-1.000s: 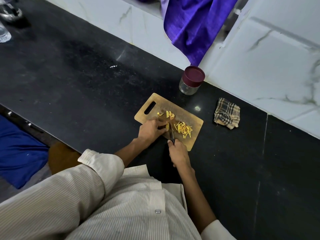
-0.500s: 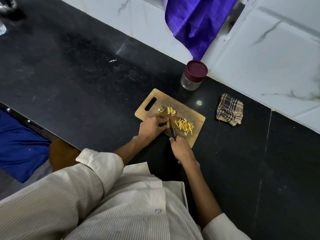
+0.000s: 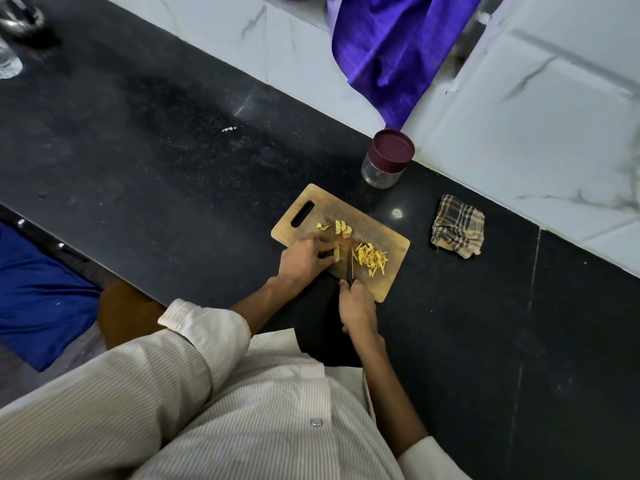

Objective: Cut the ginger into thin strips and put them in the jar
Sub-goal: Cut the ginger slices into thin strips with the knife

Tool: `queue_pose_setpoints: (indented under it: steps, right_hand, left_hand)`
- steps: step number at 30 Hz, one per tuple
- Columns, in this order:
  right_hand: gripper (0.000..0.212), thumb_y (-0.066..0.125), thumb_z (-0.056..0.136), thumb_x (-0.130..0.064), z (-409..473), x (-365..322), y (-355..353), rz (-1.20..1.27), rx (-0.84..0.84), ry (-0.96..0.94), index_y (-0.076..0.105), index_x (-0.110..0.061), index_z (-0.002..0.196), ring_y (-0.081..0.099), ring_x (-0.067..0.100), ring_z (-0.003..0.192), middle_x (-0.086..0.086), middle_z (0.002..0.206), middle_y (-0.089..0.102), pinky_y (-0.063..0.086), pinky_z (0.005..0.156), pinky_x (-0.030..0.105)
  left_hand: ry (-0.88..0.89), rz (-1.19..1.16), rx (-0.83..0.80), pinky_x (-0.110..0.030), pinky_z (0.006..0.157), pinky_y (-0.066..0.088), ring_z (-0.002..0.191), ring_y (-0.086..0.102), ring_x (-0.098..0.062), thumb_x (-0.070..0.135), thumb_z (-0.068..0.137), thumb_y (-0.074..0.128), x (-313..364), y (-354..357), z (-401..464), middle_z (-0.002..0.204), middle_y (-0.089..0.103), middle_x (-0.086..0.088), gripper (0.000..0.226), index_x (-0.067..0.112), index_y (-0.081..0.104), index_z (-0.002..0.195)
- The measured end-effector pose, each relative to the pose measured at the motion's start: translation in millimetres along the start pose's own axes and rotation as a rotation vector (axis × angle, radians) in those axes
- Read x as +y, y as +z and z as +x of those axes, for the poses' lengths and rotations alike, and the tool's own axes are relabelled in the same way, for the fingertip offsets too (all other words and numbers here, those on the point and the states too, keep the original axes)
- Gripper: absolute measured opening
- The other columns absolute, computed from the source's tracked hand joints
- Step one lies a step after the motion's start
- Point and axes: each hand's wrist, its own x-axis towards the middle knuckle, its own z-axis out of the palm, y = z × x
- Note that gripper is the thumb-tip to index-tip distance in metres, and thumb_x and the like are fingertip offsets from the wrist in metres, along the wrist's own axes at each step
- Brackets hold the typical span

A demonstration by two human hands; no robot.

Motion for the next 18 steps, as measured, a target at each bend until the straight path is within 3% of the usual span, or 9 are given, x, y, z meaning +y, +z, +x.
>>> queue_pose_setpoints:
  steps: [5,8,12,18]
  right_hand:
    - [0.030,0.042,0.102,-0.041,2,10,-10,0.055,0.019,0.001,0.056,-0.015,0.109,0.063,0.031,0.083,0.013,0.101,0.065,0.058,0.061,0.042]
    - [0.030,0.042,0.102,-0.041,1,13,-13,0.062,0.017,-0.016,0.056,-0.016,0.110,0.058,0.026,0.079,0.009,0.095,0.060,0.056,0.064,0.043]
    - [0.027,0.040,0.103,-0.042,0,12,-16,0.055,-0.019,-0.013,0.054,-0.019,0.109,0.058,0.026,0.078,0.010,0.098,0.061,0.043,0.043,0.028]
    - [0.027,0.041,0.104,-0.040,-2,6,-20,0.024,-0.048,-0.067,0.054,-0.018,0.111,0.058,0.024,0.078,0.011,0.101,0.062,0.042,0.042,0.028]
  left_hand:
    - [-0.010,-0.009,0.009,-0.026,0.077,0.042,0.097,0.054,-0.012,0.032,0.089,0.064,1,0,0,0.112,0.055,0.005,0.037,0.026,0.061,0.126]
    - [-0.005,-0.002,0.007,-0.024,0.075,0.039,0.090,0.049,-0.007,0.032,0.090,0.064,0,0,-1,0.108,0.052,0.006,0.038,0.026,0.061,0.127]
    - [-0.027,0.003,-0.001,-0.027,0.077,0.041,0.092,0.052,-0.010,0.032,0.090,0.063,1,0,0,0.109,0.054,0.004,0.037,0.027,0.061,0.127]
    - [-0.027,0.005,0.004,-0.025,0.074,0.039,0.094,0.053,-0.013,0.032,0.090,0.063,2,0,1,0.111,0.055,0.002,0.036,0.028,0.062,0.126]
